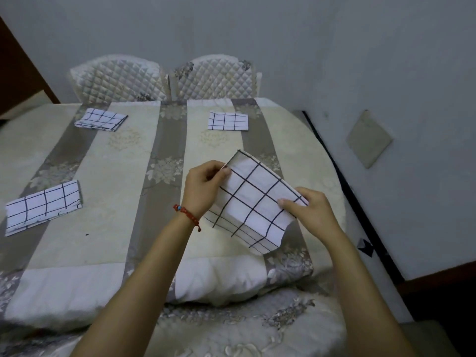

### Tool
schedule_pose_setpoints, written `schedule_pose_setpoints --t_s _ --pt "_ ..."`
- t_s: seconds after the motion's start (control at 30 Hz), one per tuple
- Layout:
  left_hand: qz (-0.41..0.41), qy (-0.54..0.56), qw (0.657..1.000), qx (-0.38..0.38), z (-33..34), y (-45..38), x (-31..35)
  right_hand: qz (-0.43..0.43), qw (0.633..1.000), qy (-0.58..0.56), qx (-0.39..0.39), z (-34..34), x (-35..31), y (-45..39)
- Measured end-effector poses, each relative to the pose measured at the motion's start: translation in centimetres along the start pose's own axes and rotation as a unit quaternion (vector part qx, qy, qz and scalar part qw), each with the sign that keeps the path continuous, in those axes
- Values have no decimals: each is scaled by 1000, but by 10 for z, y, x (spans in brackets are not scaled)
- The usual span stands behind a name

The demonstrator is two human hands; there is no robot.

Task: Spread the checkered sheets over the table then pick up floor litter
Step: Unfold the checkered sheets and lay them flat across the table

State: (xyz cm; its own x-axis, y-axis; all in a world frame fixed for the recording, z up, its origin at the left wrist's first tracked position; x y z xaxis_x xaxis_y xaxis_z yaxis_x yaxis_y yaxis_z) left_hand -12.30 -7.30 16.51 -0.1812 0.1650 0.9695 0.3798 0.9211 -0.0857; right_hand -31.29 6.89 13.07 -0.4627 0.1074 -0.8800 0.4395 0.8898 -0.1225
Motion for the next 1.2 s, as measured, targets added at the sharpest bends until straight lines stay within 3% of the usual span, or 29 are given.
schedule_pose_setpoints --t_s 0.13,0.33,0.43,0.67,0.83,0.97,1.1,1.2 --pt "-33 80 995 54 -11 5 0 -1 997 -68 47 -25 8 11" --pt "-59 108 991 60 -4 18 -4 -17 982 -123 145 -40 -5 14" --pt "-71 120 988 61 -3 24 -8 -26 978 -80 192 -48 -12 15" --pt "-97 112 987 65 -6 32 -17 -84 971 40 219 -57 -35 15" --pt "-151 113 978 90 -8 39 -27 -127 951 49 279 -65 -52 21" --pt "-20 -47 993 102 2 42 16 -228 935 123 243 -59 -84 23" --pt "150 -134 979 39 42 55 73 -291 920 192 180 -43 -104 23" --pt "204 -151 967 8 61 63 90 -303 916 206 161 -39 -111 25"
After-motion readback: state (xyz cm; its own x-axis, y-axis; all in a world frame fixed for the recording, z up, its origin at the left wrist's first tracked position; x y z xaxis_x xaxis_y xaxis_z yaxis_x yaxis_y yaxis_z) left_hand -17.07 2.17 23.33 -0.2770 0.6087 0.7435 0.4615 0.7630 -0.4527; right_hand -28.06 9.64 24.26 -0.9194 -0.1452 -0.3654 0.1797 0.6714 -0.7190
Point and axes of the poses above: each hand's wrist, its own y-axis away from the middle knuckle, its own z-axis out of the palm, x = y × z, the point moved 10 cm from there along -y, towards the middle knuckle, and after that the axes turned 9 degrees about -z, right-handed, at the moved point
